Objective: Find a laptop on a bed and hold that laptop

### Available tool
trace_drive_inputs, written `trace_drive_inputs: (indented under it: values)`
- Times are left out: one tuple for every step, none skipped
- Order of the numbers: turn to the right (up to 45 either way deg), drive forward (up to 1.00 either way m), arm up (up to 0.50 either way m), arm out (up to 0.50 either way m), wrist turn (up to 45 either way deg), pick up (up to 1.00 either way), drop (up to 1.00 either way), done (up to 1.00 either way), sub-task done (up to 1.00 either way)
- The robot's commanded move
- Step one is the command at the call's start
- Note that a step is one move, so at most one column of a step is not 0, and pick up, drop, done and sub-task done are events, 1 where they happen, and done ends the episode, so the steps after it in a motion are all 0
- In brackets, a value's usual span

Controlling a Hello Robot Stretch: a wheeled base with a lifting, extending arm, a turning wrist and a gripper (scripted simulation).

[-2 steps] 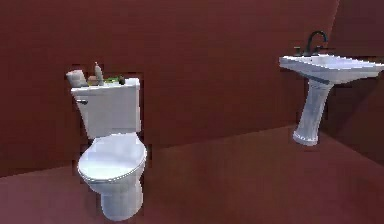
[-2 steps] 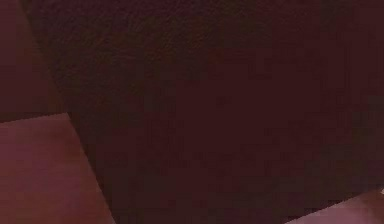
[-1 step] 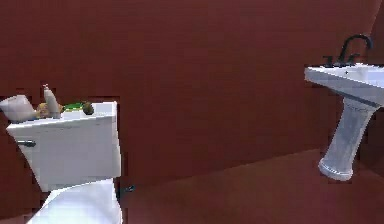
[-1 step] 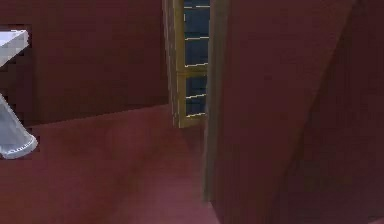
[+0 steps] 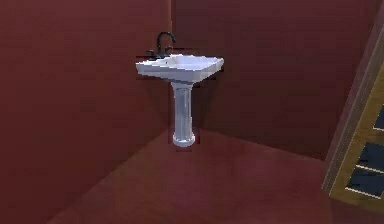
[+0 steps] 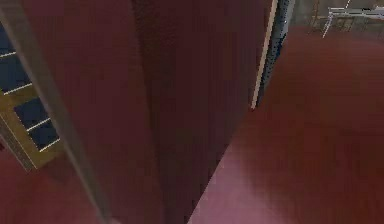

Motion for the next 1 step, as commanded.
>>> trace_drive_inputs:
  values:
    - [27.0, 0.00, 0.00, 0.00, 0.0, 0.00, 0.00, 0.00, 0.00]
